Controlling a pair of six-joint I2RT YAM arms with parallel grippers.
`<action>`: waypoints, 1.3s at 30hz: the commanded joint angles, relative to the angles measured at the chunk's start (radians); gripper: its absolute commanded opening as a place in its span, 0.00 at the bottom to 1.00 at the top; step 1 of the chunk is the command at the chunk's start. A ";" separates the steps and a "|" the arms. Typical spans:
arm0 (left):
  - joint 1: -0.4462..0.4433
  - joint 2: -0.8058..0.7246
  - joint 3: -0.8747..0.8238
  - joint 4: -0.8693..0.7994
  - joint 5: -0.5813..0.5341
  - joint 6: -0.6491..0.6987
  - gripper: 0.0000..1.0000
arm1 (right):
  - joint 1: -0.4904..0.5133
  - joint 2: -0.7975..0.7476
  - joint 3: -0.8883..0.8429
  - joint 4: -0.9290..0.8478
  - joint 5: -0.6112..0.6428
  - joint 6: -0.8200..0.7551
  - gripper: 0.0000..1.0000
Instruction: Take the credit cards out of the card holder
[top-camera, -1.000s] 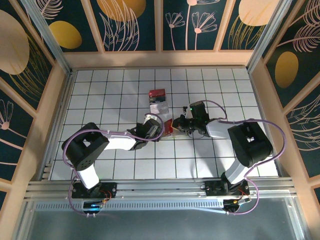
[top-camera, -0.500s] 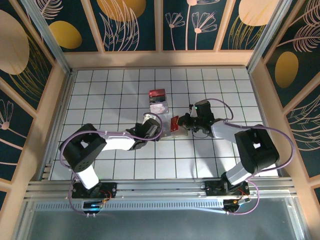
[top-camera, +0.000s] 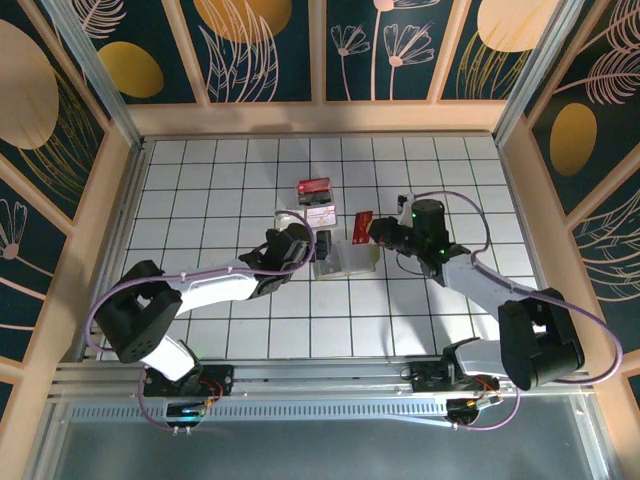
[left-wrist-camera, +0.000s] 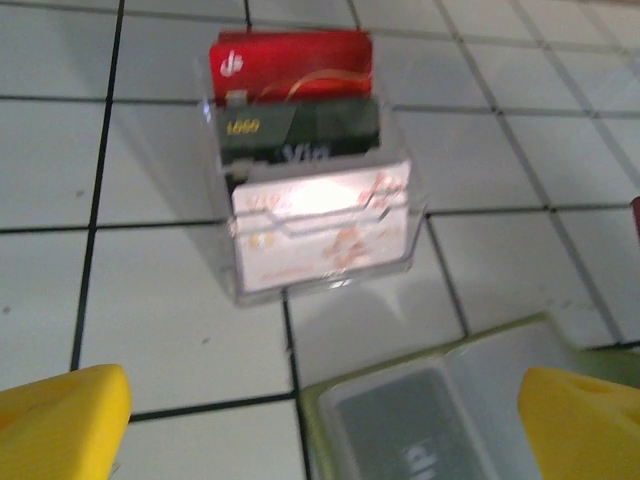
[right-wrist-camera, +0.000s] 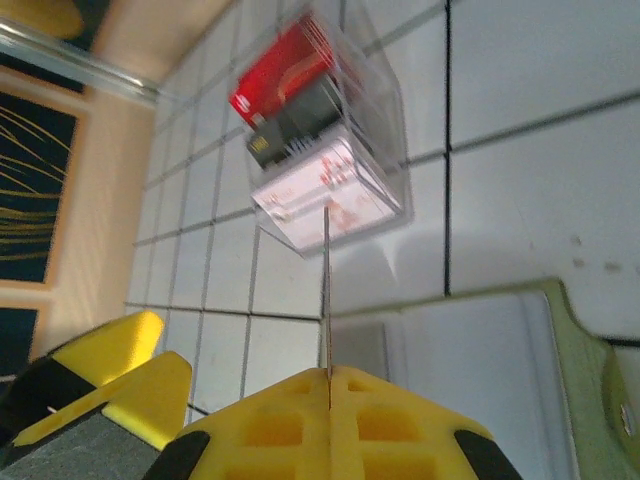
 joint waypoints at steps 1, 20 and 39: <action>0.022 -0.028 0.026 0.120 0.018 -0.048 0.99 | -0.014 -0.039 -0.026 0.157 0.029 0.028 0.00; 0.192 0.053 0.049 0.505 0.595 -0.184 0.87 | -0.021 0.117 0.006 0.573 -0.181 0.150 0.00; 0.222 0.199 0.097 0.746 0.870 -0.297 0.46 | -0.015 0.158 0.020 0.704 -0.298 0.217 0.00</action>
